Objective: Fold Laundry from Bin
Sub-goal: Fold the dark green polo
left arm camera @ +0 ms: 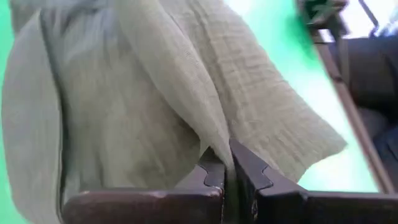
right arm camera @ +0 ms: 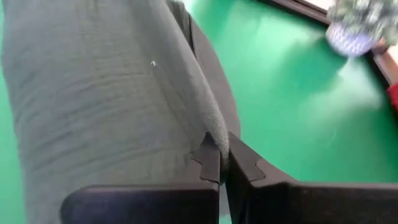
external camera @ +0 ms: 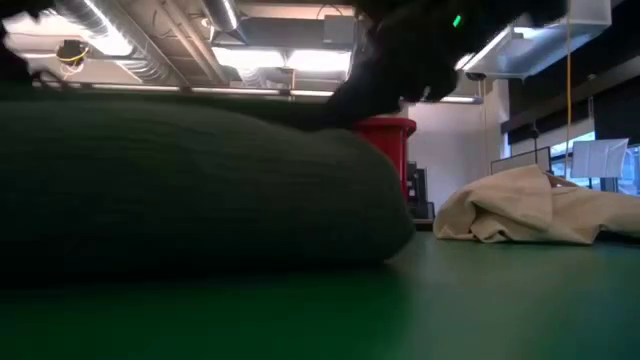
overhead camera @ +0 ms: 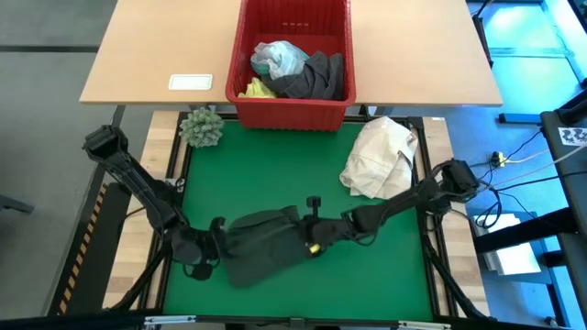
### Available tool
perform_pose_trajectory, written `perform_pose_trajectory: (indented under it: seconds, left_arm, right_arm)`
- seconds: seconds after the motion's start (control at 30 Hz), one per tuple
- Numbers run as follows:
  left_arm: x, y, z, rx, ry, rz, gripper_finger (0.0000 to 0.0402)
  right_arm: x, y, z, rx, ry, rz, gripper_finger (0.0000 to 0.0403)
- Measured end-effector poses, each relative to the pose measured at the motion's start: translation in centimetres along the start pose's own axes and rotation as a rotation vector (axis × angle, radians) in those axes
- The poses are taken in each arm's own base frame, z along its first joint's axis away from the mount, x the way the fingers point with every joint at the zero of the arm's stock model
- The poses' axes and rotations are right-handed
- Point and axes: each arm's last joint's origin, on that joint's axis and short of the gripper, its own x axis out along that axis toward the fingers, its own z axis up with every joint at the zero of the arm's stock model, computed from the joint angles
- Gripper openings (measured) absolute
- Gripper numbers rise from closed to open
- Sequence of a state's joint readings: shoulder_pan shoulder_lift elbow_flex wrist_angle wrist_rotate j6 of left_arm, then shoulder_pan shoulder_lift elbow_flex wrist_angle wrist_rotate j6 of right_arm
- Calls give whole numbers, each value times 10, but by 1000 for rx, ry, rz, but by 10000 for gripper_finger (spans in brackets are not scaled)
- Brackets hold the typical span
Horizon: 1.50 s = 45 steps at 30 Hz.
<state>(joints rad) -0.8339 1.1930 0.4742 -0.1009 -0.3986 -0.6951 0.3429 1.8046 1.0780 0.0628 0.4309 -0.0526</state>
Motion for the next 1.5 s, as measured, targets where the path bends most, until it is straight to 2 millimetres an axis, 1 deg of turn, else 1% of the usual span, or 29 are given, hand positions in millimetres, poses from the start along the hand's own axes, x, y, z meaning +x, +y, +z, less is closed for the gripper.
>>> perform_pose_trajectory:
  seconds: [0.07,0.17,0.37,0.5,0.57,0.67,0.77,0.87,1.0,1.23,1.37,1.5]
  left_arm:
    - [1,7,-8,-26,15,22,0]
    - [3,12,-15,-22,18,45,0]
    - [6,24,-18,-19,30,111,0]
    - [7,36,-23,5,28,252,0]
    - [7,42,-25,-10,29,297,0]
    - [7,49,-27,-38,56,352,0]
    - [7,56,-29,-66,88,404,1]
    - [7,59,-29,-78,111,416,10]
    - [8,61,-29,-97,138,404,36]
    - [8,63,-29,-93,162,402,114]
    - [7,64,-29,-69,137,437,153]
    - [6,70,-27,-61,144,500,179]
  right_arm:
    - [9,-9,-8,32,2,14,0]
    - [22,-18,-19,57,17,10,0]
    - [49,-36,-35,103,37,-7,0]
    - [64,-43,-49,116,78,-30,0]
    - [70,-44,-55,118,101,-38,0]
    - [75,-41,-63,132,124,-36,0]
    - [78,-40,-64,134,124,-32,0]
    - [78,-40,-64,134,125,-28,0]
    - [78,-40,-64,134,125,-25,1]
    - [78,-39,-65,134,128,-17,1]
    - [78,-39,-65,133,131,-16,2]
    - [78,-39,-65,132,132,-15,2]
